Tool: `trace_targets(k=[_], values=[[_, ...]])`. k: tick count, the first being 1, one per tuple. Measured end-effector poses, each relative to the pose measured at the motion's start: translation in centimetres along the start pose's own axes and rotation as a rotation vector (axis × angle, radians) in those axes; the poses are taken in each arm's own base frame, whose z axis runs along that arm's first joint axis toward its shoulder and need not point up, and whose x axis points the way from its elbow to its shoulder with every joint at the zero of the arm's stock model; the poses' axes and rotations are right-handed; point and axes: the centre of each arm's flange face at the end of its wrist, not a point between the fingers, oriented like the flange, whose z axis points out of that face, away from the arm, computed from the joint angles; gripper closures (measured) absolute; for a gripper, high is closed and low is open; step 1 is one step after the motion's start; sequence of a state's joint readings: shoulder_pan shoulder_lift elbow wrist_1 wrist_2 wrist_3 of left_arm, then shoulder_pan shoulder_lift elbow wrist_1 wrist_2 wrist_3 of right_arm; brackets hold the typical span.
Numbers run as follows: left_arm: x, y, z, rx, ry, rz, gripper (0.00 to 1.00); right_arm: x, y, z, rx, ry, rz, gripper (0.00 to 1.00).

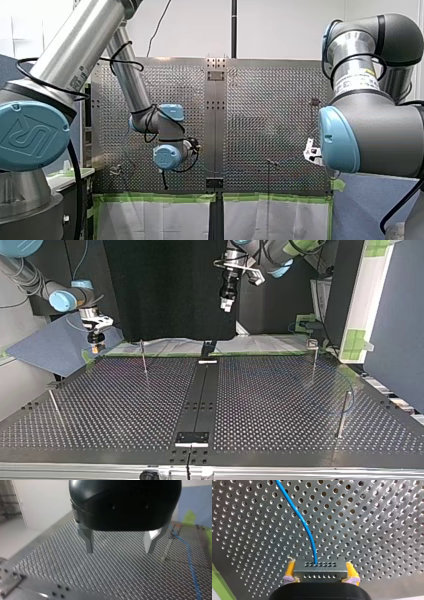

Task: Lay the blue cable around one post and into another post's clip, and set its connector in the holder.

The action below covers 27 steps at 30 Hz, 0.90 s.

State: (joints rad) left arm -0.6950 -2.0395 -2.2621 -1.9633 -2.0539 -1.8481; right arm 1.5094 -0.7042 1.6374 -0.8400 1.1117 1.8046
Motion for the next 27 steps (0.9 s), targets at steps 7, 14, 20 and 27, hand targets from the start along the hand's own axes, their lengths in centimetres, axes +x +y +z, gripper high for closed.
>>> trace_targets(k=[7,14,20,27], values=[[1.0,2.5,-2.9,-0.084,0.061,-0.012,0.01,1.5,-0.8,0.0,0.008,0.002,-0.018,1.00],[1.7,4.5,-6.0,-0.126,0.108,0.006,0.01,2.7,-1.5,0.1,0.015,0.009,-0.029,1.00],[2.1,5.8,-8.0,-0.135,0.143,0.031,0.01,4.2,-2.0,-0.5,0.011,0.023,-0.034,1.00],[2.3,7.1,-10.2,-0.143,0.159,0.030,0.01,6.8,-2.9,-1.4,0.008,0.053,-0.047,1.00]])
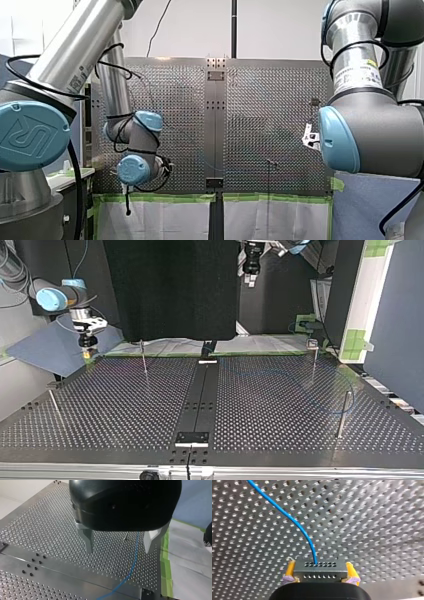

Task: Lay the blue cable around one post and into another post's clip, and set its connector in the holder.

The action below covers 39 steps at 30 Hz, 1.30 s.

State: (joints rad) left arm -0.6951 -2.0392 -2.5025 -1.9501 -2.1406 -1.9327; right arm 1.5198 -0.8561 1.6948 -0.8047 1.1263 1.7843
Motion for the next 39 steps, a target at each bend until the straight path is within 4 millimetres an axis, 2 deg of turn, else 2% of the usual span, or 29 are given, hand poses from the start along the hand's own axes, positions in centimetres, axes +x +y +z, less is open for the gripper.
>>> trace_targets(k=[5,20,25,39], values=[[0.1,0.3,-0.6,0.017,-0.008,-0.014,0.01,1.9,-0.7,-0.2,0.002,0.025,-0.013,1.00],[-1.1,-3.8,3.0,0.156,-0.078,0.036,0.01,4.9,-2.5,-0.8,0.017,0.060,-0.043,1.00],[-1.1,-3.9,3.2,0.151,-0.073,0.072,0.01,6.3,-3.1,-1.1,0.016,0.078,-0.053,1.00],[-1.0,-3.6,3.2,0.136,-0.063,0.078,0.01,12.0,-4.6,-2.4,-0.054,0.122,-0.060,1.00]])
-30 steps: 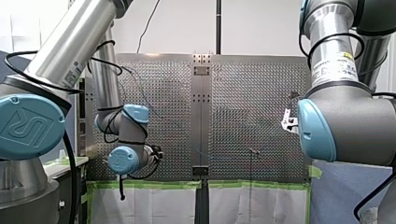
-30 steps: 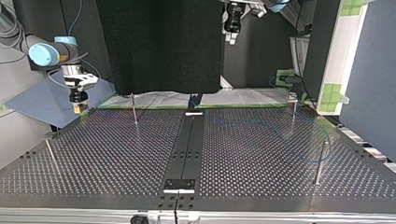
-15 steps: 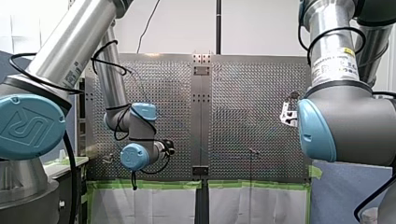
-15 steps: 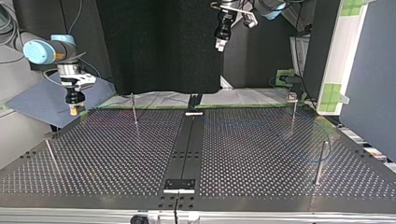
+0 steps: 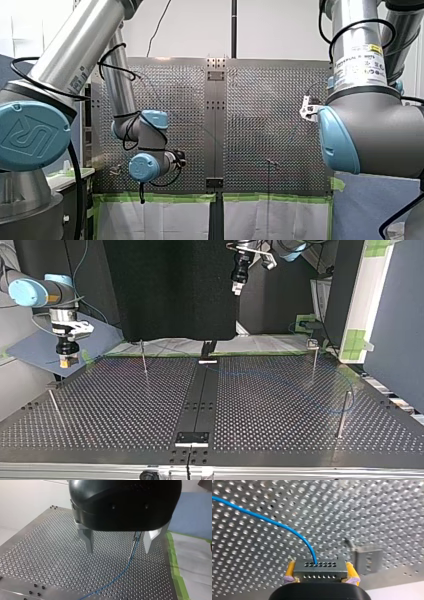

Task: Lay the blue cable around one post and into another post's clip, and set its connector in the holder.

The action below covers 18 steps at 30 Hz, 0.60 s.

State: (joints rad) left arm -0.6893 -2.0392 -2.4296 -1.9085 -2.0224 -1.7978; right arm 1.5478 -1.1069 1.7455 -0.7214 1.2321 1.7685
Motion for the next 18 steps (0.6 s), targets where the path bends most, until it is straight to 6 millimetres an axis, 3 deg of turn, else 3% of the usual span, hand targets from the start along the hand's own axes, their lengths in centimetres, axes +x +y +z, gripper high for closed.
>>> trace_targets(k=[7,14,18], values=[[0.0,0.0,0.0,0.000,0.000,-0.012,0.01,3.6,-0.3,-0.1,0.009,0.053,-0.007,1.00],[0.0,0.0,0.0,-0.001,0.000,-0.014,0.01,8.7,-0.5,0.3,0.033,0.120,-0.036,1.00],[0.0,0.0,0.1,-0.003,0.004,-0.011,0.01,9.9,-0.2,0.2,0.026,0.115,-0.063,1.00]])
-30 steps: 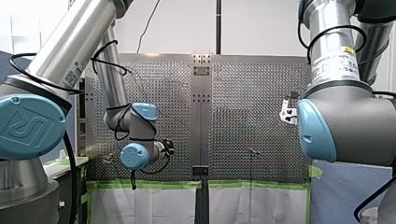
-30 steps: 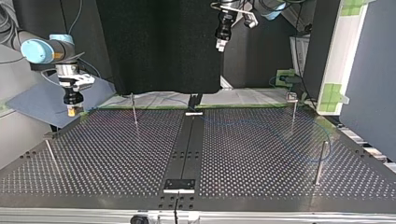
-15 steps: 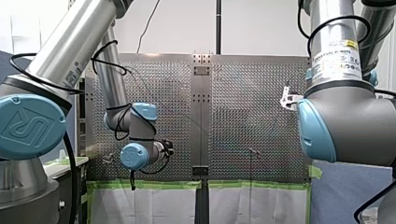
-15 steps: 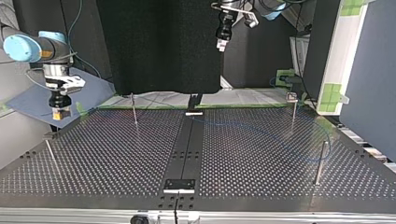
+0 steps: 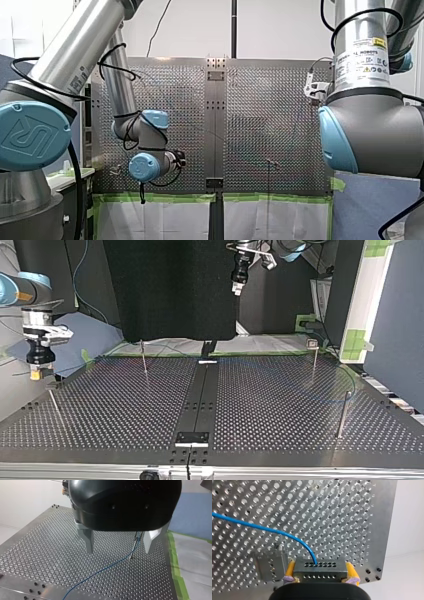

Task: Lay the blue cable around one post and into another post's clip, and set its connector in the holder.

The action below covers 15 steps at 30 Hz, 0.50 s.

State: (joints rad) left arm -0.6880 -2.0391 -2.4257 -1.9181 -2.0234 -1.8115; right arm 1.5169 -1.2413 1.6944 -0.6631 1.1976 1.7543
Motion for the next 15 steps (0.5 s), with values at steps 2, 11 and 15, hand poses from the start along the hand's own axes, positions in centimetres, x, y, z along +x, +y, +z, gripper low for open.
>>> trace_targets(k=[2,11,15], values=[[0.0,0.0,0.1,-0.004,0.003,0.002,0.01,0.0,0.2,-0.1,-0.005,-0.014,-0.006,1.00],[0.0,0.1,0.2,-0.012,0.004,0.003,0.01,-1.2,1.7,-0.5,-0.034,-0.085,-0.009,1.00],[0.0,0.2,0.2,-0.013,0.007,0.004,0.01,-2.4,2.3,0.0,-0.039,-0.122,-0.023,1.00]])
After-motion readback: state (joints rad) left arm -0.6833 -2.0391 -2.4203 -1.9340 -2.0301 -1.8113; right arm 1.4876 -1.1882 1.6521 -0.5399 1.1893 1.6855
